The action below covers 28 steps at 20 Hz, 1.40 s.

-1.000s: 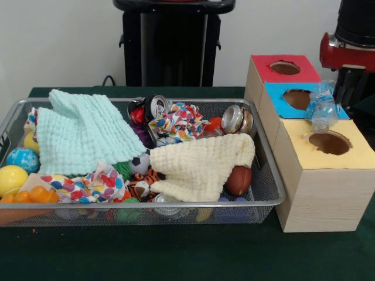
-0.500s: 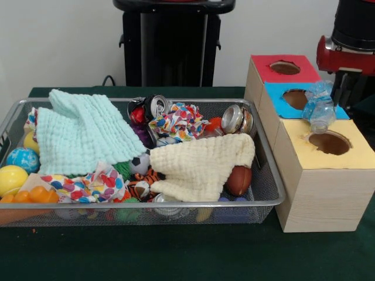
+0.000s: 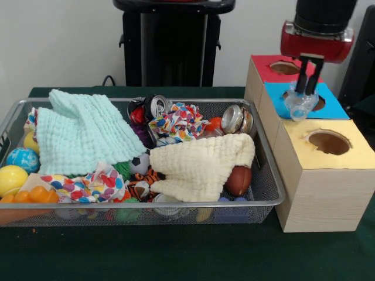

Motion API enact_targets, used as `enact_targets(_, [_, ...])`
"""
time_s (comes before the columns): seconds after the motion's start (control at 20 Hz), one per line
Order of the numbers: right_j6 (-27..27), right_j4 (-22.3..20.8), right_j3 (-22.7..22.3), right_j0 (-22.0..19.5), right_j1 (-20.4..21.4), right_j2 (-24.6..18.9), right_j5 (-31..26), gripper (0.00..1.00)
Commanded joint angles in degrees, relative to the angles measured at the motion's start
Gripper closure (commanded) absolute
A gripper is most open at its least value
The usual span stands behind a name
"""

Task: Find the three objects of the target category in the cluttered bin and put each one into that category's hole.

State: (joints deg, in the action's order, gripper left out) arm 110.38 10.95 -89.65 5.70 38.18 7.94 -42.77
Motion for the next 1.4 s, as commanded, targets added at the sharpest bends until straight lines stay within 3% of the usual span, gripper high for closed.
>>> enact_targets(0.05, [-1.29,-1.38,-12.2,-3.75,4.38,-5.07,-0.43,1.0])
enact_targets(0.5, [1.18,-0.67,-13.51,-4.65,0.97,-10.18,9.19,1.0])
enact_targets(0.55, [1.9,-0.77,-13.85,-4.74,1.06,-10.53,10.0,0.0])
enact_targets(0.7, [1.97,-1.06,-13.62,-4.75,0.95,-10.6,10.18,0.0])
enact_targets(0.85, [1.88,-2.06,-11.63,-4.67,1.6,-9.61,6.32,0.0])
enact_targets(1.1, [0.72,-6.27,-4.52,-3.44,6.39,-5.03,-7.84,0.0])
enact_targets(1.25, [-0.66,-8.05,-0.01,-4.51,8.21,-5.15,-15.96,0.0])
enact_targets(1.4, [-1.57,-9.79,1.77,-5.47,9.17,-5.76,-20.73,0.0])
